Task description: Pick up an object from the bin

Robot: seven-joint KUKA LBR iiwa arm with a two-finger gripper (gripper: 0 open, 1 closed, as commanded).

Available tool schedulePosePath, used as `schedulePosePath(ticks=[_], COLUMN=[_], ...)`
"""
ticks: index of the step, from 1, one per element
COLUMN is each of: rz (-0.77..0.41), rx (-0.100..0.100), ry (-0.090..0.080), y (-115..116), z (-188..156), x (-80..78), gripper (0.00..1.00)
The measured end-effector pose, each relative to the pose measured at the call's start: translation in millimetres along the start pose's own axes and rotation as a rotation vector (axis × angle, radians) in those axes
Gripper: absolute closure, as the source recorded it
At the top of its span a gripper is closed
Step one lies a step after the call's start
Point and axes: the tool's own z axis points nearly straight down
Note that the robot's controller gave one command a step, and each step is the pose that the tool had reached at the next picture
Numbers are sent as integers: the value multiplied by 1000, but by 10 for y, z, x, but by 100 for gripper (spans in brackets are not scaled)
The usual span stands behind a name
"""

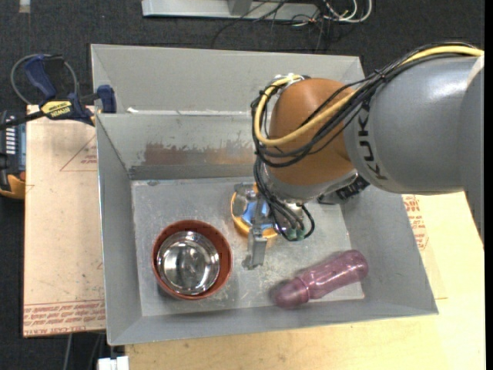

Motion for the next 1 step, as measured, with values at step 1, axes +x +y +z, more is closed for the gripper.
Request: schedulePosePath(ticks=[1], rz=[4], rx=[-1], ry=[-8], y=[-7], z=[-45], x=[-19], gripper=[0])
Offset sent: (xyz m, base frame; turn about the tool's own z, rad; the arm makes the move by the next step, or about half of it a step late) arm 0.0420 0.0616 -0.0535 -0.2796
